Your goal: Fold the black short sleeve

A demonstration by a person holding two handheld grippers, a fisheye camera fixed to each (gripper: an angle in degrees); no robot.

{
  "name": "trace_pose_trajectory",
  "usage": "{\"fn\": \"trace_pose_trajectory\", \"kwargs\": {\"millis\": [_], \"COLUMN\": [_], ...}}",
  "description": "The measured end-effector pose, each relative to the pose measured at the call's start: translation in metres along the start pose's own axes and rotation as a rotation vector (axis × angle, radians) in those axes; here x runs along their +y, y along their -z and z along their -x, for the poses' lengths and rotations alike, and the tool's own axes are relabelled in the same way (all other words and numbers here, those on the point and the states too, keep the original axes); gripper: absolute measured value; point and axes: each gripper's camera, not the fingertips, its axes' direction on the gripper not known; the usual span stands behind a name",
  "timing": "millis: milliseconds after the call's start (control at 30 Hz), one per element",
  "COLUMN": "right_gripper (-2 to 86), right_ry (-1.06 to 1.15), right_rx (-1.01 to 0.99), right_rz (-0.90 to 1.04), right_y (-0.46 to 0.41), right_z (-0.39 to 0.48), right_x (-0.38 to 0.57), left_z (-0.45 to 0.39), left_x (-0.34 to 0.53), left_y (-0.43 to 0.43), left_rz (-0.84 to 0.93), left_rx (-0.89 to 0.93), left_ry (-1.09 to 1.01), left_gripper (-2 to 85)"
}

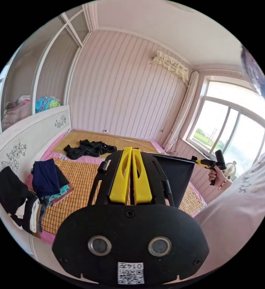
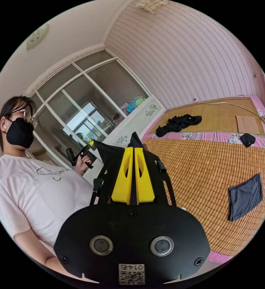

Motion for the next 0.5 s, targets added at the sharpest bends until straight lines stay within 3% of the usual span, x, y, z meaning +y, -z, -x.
{"fn": "trace_pose_trajectory", "kwargs": {"millis": [133,200,400,500], "right_gripper": [-0.2,-0.2,-0.1,0.0], "right_ry": [-0.155,-0.205,0.142,0.249], "right_rx": [-0.069,-0.129,-0.237,-0.192], "right_rz": [-0.015,-0.121,-0.401,-0.392], "right_y": [-0.046,-0.048,0.005,0.004], "right_z": [-0.066,-0.08,0.001,0.021], "right_x": [-0.034,-0.067,-0.123,-0.105], "left_z": [0.024,0.017,0.018,0.02], "left_x": [-0.025,-0.07,-0.142,-0.124], "left_y": [-0.087,-0.101,-0.043,-0.03], "left_rz": [0.102,0.077,-0.222,-0.228], "left_rx": [-0.011,-0.039,0.016,-0.001], "left_ry": [0.016,-0.056,-0.092,-0.138], "left_gripper": [-1.0,-1.0,-1.0,-1.0]}}
